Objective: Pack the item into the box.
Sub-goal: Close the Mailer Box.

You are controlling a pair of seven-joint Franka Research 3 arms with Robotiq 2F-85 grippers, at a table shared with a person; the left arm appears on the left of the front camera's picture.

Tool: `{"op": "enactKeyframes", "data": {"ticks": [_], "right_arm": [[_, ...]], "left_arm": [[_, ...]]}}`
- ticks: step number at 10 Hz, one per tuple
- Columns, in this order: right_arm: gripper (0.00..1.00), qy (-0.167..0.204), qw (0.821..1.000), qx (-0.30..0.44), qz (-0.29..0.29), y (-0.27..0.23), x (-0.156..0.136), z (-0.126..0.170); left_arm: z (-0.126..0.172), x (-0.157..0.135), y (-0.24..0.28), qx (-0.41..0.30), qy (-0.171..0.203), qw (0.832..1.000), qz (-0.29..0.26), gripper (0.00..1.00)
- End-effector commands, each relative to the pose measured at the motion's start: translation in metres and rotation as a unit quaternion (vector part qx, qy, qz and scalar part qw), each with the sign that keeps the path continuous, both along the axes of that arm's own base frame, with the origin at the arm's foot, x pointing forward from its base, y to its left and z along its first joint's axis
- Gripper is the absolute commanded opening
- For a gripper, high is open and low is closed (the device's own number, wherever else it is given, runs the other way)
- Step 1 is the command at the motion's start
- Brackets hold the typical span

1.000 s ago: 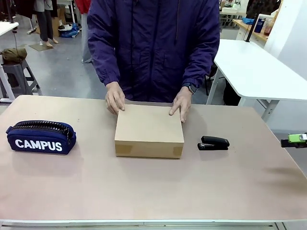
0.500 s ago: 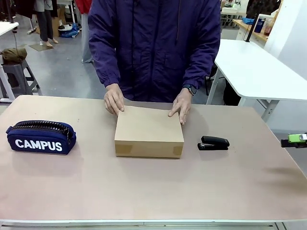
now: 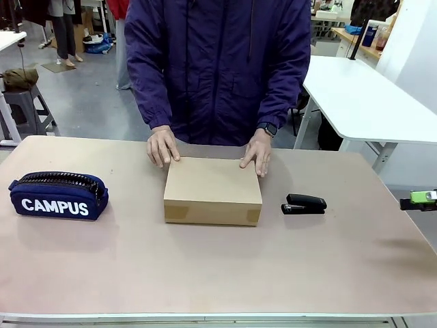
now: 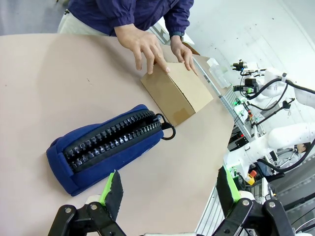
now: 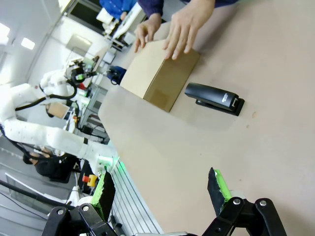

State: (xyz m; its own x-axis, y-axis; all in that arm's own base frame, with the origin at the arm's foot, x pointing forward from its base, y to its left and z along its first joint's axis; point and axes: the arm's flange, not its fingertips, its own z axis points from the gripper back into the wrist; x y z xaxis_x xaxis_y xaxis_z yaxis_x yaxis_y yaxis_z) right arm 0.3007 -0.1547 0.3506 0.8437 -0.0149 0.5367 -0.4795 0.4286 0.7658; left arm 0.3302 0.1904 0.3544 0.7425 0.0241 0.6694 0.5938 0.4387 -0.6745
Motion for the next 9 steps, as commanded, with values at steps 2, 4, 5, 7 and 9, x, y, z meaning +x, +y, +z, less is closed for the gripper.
{"op": "enactKeyframes", "data": {"ticks": [2, 4, 5, 7, 9], "right_arm": [[1.00, 0.000, 1.000, 0.002, 0.005, 0.0026, -0.0044, 0.0017], [1.00, 0.000, 1.000, 0.002, 0.005, 0.0026, -0.0044, 0.0017], [1.00, 0.000, 1.000, 0.002, 0.005, 0.0026, -0.0044, 0.0017], [1.00, 0.000, 1.000, 0.002, 0.005, 0.0026, -0.0044, 0.0017], [1.00, 0.000, 1.000, 0.002, 0.005, 0.0026, -0.0044, 0.0017]], "left_arm": [[0.0008, -0.0045, -0.0017, 0.008, -0.003, 1.000, -0.003, 1.00], [0.0008, -0.0045, -0.0017, 0.008, -0.003, 1.000, -0.003, 1.00], [0.0008, -0.0045, -0.0017, 0.008, -0.003, 1.000, -0.003, 1.00], [0.0008, -0.0045, -0.0017, 0.008, -0.003, 1.000, -0.003, 1.00], [0.0008, -0.0045, -0.0017, 0.008, -0.003, 1.000, -0.003, 1.00]]}}
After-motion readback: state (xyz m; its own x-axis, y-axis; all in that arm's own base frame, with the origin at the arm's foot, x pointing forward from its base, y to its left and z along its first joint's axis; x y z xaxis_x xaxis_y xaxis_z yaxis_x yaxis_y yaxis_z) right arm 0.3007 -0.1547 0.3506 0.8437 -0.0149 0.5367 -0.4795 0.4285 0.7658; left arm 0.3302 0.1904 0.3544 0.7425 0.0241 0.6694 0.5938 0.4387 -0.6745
